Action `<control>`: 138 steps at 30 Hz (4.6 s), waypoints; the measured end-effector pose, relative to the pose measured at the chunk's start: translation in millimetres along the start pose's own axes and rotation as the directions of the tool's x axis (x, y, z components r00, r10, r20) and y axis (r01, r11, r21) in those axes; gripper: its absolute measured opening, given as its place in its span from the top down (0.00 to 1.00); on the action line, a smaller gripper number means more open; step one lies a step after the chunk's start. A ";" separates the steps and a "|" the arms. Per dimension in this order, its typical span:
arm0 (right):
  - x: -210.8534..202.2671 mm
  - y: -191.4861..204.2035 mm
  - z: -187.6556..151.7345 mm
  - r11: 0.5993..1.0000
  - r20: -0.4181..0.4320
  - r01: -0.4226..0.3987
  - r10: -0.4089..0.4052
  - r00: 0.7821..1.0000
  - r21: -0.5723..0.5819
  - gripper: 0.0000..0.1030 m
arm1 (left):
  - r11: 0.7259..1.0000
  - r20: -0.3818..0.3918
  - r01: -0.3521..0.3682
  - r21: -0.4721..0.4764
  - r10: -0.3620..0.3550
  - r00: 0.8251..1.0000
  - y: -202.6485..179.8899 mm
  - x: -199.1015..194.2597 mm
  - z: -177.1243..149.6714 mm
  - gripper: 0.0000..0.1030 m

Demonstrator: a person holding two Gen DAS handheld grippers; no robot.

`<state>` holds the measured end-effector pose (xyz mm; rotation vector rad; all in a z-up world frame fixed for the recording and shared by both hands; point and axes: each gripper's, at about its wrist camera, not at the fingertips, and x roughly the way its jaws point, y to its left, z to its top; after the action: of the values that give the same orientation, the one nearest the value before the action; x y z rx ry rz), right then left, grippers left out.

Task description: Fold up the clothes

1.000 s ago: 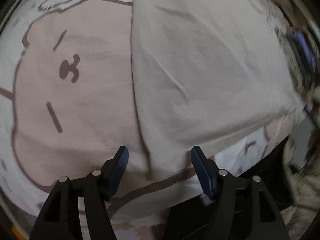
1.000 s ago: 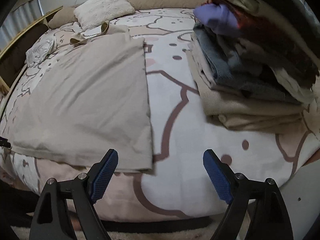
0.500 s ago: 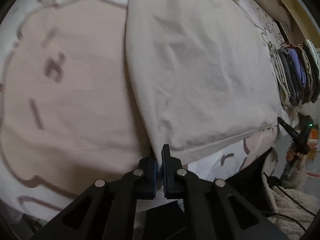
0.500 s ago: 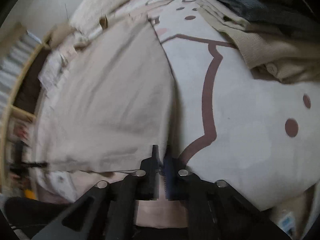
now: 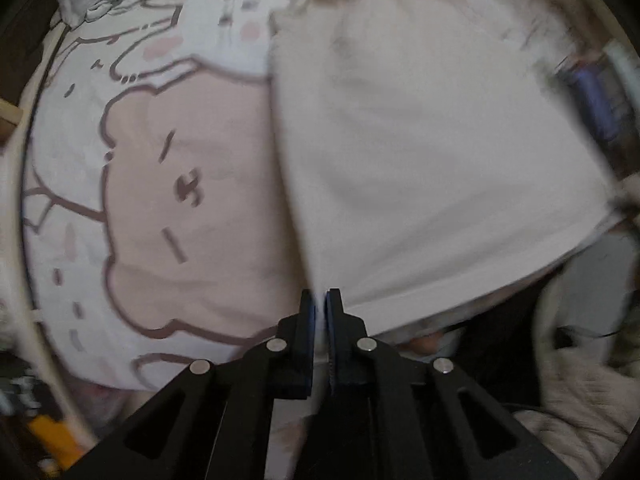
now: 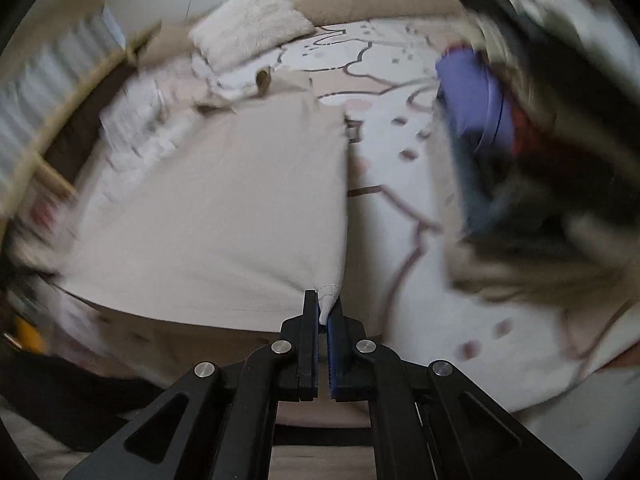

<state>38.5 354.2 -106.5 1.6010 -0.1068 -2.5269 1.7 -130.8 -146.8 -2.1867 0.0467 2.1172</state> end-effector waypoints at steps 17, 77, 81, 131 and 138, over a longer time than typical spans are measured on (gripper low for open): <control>83.7 -19.1 -52.4 0.992 -0.142 0.107 -0.096 0.985 0.070 0.97 | 0.966 -0.006 0.254 -0.038 -0.255 0.967 24.5 84.2 -15.0 0.46; 7.8 18.4 39.5 0.998 0.161 0.008 -0.018 0.987 0.063 0.20 | 0.992 0.292 0.110 -0.055 -0.089 0.952 38.3 -2.6 152.7 0.47; 39.1 27.5 37.7 0.995 0.113 -0.009 -0.002 0.994 0.097 0.20 | 0.986 0.259 0.135 -0.102 -0.105 0.960 39.0 38.6 199.3 0.47; 213.4 122.6 109.3 0.866 0.100 0.052 -0.002 0.995 -0.497 0.96 | 0.944 0.284 0.274 0.182 -0.318 0.905 -72.7 55.3 254.7 0.51; 165.7 23.8 163.4 0.976 0.163 -0.212 0.217 0.962 -0.053 0.95 | 0.943 0.297 0.288 0.169 -0.327 0.897 -57.0 71.9 249.9 0.51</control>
<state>-176.6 300.6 -181.2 1.2842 -0.2401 -2.4744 -239.4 -48.1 -223.4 -1.6300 -0.1805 2.1857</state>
